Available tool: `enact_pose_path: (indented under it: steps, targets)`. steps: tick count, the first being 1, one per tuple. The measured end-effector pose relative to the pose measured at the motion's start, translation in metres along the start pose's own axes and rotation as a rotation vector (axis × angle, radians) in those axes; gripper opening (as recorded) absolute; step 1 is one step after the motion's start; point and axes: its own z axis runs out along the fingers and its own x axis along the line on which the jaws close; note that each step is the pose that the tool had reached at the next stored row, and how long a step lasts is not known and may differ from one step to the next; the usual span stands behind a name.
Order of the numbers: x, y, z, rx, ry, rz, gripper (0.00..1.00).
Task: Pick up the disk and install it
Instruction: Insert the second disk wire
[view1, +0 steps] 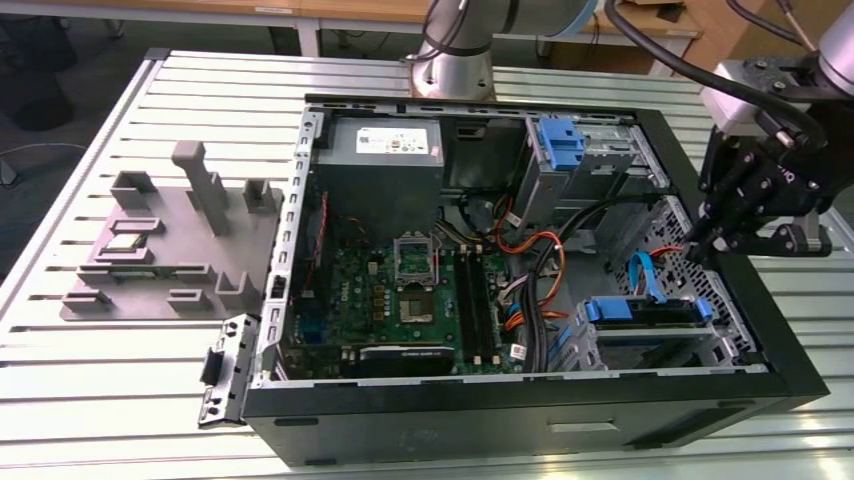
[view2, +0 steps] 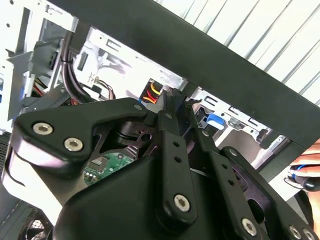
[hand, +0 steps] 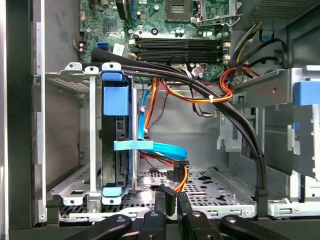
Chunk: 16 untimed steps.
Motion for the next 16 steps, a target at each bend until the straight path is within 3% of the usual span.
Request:
enact_pose_path:
  steps: [10, 16]
  targets:
    - [0.0004, 0.0, 0.0045, -0.007, 0.0526, 0.0, 0.24]
    - [0.0022, -0.0001, 0.0063, -0.0087, 0.0733, 0.0, 0.24]
